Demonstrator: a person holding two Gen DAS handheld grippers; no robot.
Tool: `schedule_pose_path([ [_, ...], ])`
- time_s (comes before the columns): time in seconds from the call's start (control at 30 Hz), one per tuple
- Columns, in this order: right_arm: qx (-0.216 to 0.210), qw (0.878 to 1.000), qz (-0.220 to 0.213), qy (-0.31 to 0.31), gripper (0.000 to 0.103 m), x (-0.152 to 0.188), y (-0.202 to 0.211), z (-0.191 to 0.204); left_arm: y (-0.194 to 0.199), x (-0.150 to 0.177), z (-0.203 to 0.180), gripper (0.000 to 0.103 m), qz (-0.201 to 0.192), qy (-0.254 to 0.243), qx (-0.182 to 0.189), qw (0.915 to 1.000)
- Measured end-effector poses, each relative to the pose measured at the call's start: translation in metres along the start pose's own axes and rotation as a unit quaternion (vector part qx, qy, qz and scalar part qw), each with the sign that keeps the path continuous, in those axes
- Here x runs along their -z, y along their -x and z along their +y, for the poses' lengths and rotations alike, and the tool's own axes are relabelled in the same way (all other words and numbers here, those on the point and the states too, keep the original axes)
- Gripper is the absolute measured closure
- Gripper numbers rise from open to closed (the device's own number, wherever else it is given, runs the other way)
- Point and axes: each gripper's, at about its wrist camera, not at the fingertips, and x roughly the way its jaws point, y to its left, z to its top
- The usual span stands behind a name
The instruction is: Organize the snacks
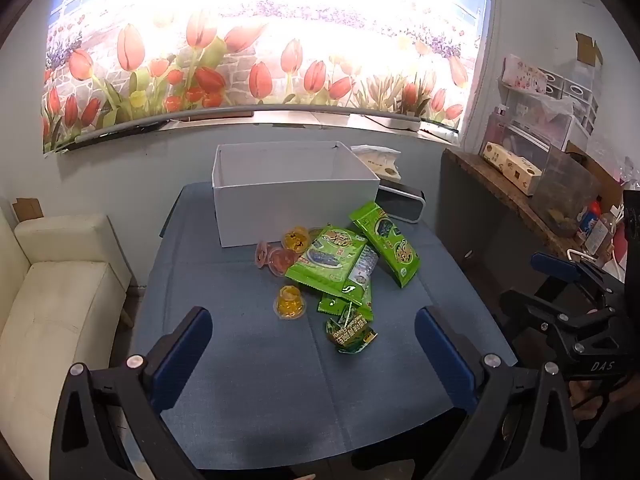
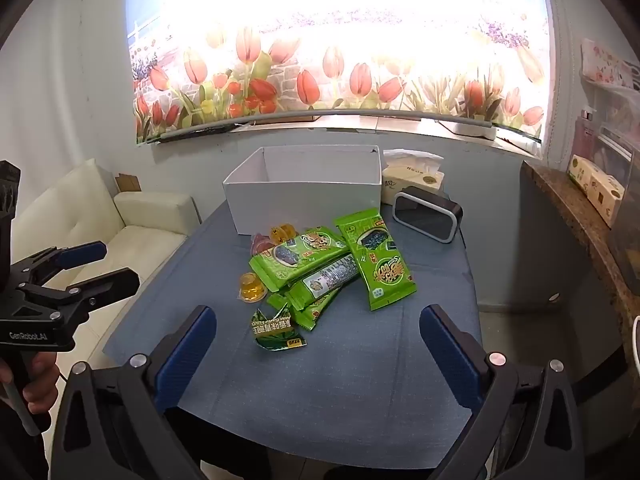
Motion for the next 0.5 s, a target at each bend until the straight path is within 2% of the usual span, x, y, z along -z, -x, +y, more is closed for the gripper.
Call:
schedule_pose_path([
  [0.5, -0.007, 1.000, 0.002, -0.001, 0.000, -0.0025, 0.0048, 0.0002, 0.0038, -0.0042, -0.0034, 0.000, 0.007, -0.007, 0.001, 1.0000],
])
